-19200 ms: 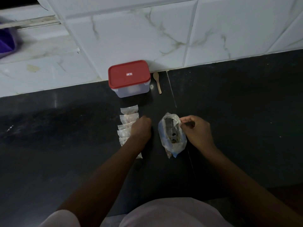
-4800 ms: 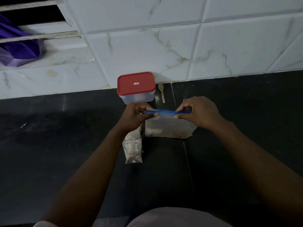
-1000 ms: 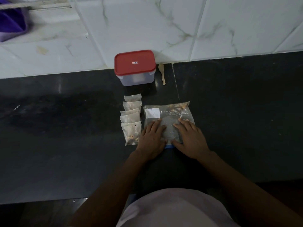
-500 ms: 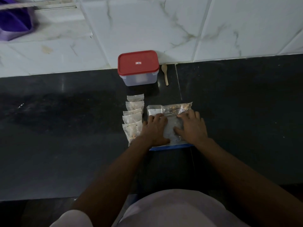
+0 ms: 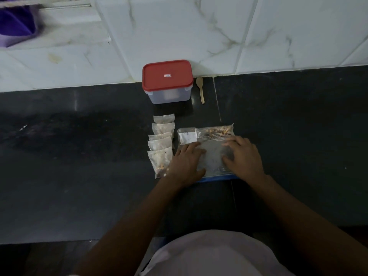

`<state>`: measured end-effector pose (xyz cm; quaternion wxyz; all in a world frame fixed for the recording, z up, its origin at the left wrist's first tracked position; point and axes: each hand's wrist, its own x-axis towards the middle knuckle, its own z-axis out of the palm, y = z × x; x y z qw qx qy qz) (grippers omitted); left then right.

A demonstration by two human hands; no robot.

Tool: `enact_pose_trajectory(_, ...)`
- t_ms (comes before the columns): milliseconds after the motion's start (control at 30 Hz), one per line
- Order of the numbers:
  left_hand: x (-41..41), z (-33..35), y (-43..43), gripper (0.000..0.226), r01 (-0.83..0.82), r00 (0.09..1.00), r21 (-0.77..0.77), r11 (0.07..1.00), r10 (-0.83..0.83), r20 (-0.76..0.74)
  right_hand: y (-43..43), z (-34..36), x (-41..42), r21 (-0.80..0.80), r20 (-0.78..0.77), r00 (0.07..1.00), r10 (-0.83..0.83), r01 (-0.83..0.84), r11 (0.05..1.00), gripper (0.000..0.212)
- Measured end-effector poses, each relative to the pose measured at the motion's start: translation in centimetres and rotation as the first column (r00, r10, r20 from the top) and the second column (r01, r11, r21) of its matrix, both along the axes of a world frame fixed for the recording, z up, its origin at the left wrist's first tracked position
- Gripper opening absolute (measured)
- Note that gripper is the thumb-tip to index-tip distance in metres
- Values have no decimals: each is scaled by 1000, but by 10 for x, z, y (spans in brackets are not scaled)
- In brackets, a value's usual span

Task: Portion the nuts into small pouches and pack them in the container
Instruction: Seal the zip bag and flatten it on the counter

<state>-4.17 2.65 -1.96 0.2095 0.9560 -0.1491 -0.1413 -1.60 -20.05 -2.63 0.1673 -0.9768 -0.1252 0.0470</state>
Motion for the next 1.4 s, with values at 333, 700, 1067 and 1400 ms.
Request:
enact_pose_trajectory(333, -34, -8, 21, 26, 121, 993, -43, 992, -121, 1, -31, -14, -52, 174, -32, 961, 276, -267, 948, 27)
enact_pose_trajectory(700, -25, 0, 19, 29, 147, 989, 28, 989, -147, 9, -26, -7, -36, 130, 12, 973, 231, -230, 964, 21)
enact_pose_trajectory(1067, -33, -6, 17, 25, 82, 988, 57, 995, -89, 129, -20, -21, -46, 104, 82, 970, 227, -235, 966, 26)
enact_pose_trajectory(1400, -13, 3, 15, 22, 76, 995, 91, 993, -82, 61, -16, -7, -25, 129, 110, 984, 143, -157, 979, 19)
